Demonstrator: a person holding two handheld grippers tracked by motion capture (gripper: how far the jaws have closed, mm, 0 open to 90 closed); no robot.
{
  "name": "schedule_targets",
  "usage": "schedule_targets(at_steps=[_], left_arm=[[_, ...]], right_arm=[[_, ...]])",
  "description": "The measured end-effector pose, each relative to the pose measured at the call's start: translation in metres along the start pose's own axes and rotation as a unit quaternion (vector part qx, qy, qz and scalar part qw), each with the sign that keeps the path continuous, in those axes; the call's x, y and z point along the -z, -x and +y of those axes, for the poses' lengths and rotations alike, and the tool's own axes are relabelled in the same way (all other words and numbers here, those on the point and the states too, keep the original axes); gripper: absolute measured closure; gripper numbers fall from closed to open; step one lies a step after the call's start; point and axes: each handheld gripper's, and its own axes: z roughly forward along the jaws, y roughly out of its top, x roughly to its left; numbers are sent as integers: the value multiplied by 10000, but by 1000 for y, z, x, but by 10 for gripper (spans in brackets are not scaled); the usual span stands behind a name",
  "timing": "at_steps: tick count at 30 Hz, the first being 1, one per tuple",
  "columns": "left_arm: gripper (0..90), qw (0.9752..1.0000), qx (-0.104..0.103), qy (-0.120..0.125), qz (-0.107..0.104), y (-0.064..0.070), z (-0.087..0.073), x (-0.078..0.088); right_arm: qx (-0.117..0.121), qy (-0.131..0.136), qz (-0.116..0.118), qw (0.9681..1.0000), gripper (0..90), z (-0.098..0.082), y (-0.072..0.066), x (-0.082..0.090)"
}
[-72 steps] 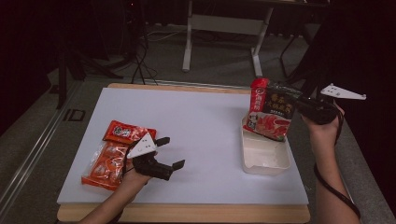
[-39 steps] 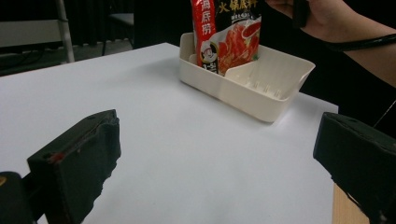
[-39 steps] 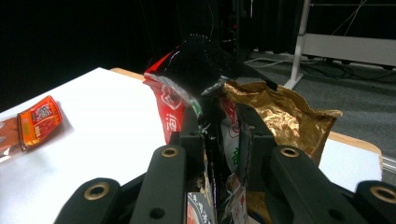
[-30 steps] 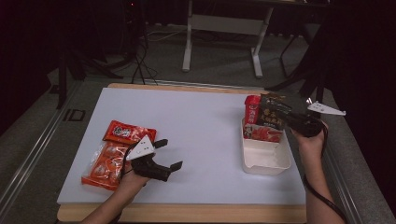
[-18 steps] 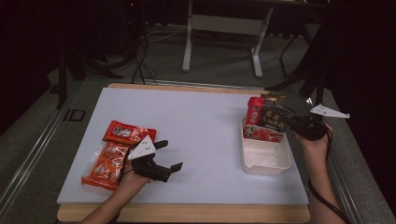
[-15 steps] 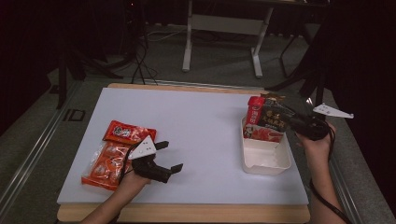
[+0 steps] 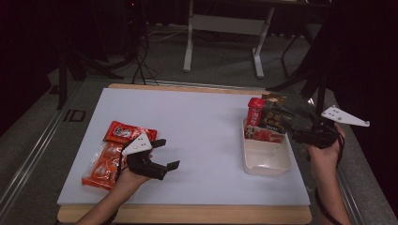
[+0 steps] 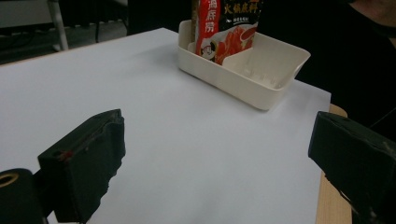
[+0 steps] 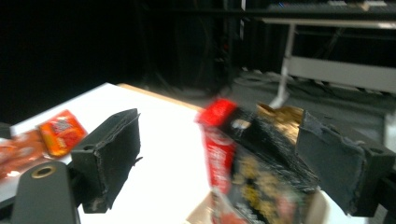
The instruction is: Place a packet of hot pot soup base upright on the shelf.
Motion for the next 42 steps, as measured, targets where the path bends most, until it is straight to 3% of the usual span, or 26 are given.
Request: schedule_targets(at_steps=[4, 5, 12, 16, 18, 20, 21, 24, 25, 27, 29, 30, 33, 34, 35, 36, 38, 39, 42], left_arm=[[44, 10000, -22, -56, 42, -4, 2, 7], [55, 10000, -28, -63, 69, -5, 3, 9], [102, 9997, -81, -114, 179, -13, 11, 30], [145, 9992, -91, -143, 362, -17, 16, 44], [204, 9991, -20, -102, 418, -20, 16, 52], [232, 9986, 25, -89, 513, -23, 16, 60], [303, 9982, 43, -82, 594, -25, 15, 64], [412, 9973, 80, -147, 718, -31, 12, 77], [412, 9970, 98, -172, 754, -33, 11, 80], [507, 9948, 139, -260, 973, -39, 5, 91], [543, 9942, 152, -302, 1021, -41, 3, 94], [604, 9930, 135, -340, 1126, -44, 0, 98], [648, 9910, 236, -435, 1243, -51, -5, 105], [648, 9876, 249, -521, 1458, -56, -10, 110], [721, 9851, 311, -578, 1588, -62, -15, 115], [735, 9833, 363, -614, 1676, -66, -19, 117], [771, 9806, 436, -710, 1775, -72, -25, 119], [782, 9806, 436, -710, 1775, -72, -25, 119], [814, 9753, 720, -771, 1939, -88, -41, 123]], right_arm=[[-8, 119, 100, 9999, 138, 3, -7, 4], [16, 95, 276, 9996, 136, 5, -18, 4], [174, -8, 581, 9982, 137, 1, -40, 0], [289, -71, 870, 9958, 136, -5, -57, -4], [327, -106, 1057, 9938, 137, -11, -69, -6], [325, -91, 1178, 9925, 138, -13, -72, -6], [391, -125, 1172, 9923, 143, -18, -79, -7], [266, -133, 1334, 9906, 144, -26, -86, -9], [266, -133, 1334, 9906, 144, -26, -86, -9], [201, -186, 1457, 9890, 146, -34, -92, -10], [229, -209, 1451, 9889, 146, -37, -94, -10], [251, -272, 1542, 9874, 146, -42, -96, -12], [242, -281, 1543, 9873, 146, -44, -97, -13], [237, -304, 1585, 9866, 147, -46, -98, -14], [192, -325, 1666, 9853, 147, -52, -100, -17], [176, -330, 1697, 9848, 146, -52, -100, -18], [215, -357, 1711, 9844, 146, -54, -102, -20], [237, -363, 1736, 9839, 146, -55, -103, -20], [314, -411, 1766, 9829, 146, -55, -105, -21]])
